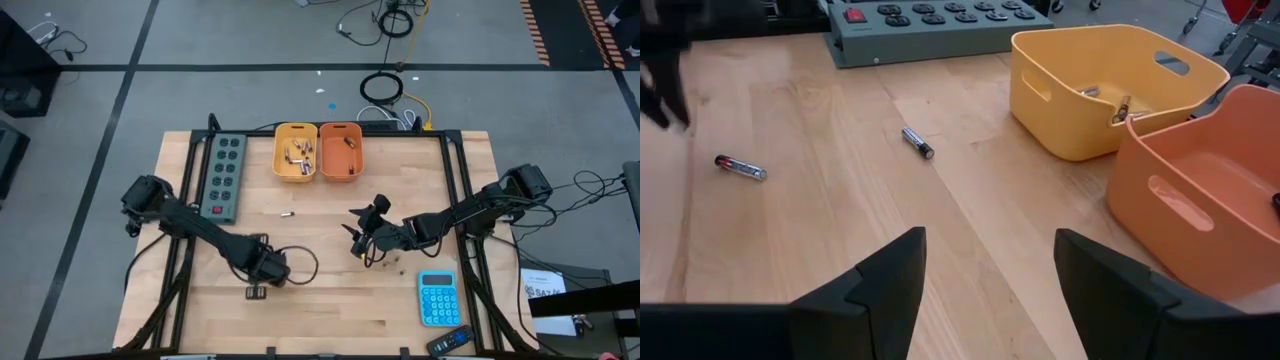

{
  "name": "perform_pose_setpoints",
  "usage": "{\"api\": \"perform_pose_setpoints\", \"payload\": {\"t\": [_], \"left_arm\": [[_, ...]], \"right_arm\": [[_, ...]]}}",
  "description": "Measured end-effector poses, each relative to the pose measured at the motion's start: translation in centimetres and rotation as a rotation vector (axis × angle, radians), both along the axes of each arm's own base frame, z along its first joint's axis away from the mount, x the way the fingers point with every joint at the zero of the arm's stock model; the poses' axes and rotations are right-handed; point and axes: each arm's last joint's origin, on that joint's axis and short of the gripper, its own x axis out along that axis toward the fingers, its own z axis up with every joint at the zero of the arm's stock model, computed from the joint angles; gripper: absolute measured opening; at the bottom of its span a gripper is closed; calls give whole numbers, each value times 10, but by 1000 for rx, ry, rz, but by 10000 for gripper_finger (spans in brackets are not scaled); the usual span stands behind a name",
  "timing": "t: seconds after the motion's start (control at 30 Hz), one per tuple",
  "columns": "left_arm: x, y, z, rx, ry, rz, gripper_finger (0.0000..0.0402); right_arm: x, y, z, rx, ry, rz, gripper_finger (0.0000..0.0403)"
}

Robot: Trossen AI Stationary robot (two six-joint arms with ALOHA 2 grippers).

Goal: Sort batteries
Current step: Put the silver battery into the yellow bin

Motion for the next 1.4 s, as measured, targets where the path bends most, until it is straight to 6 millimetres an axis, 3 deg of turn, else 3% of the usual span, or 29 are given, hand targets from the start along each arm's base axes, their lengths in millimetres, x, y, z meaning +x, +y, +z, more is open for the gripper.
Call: {"api": "perform_pose_setpoints", "payload": {"t": [0.13, 0.27, 0.33, 0.4, 0.6, 0.73, 1.0, 1.2, 1.3, 1.4], "left_arm": [[8, 19, 50, 268, -231, 11, 33], [3, 40, 96, 887, -550, 17, 33], [0, 44, 110, 1238, -595, -26, 33], [2, 50, 121, 1412, -519, -80, 33], [2, 80, 133, 1448, -412, -55, 33], [9, 99, 135, 1357, -410, -41, 33], [44, 159, 162, 1130, -730, -104, 33], [41, 218, 167, 1090, -805, -60, 33], [34, 238, 162, 1059, -769, 4, 63], [28, 247, 153, 981, -713, 2, 125]], "right_arm": [[0, 0, 0, 1, -3, 0, 212], [0, 0, 0, -2, -1, 2, 212], [0, 0, 0, -3, 2, 2, 212], [0, 0, 0, -3, 3, 2, 212], [1, -2, 0, -18, 8, 3, 212], [1, -2, 0, -23, 8, 6, 212], [3, -3, 3, -29, -5, 26, 212], [2, -3, 2, -27, 1, 30, 212], [2, -3, 2, -24, 4, 30, 212], [2, -3, 1, -15, 7, 28, 212]]}}
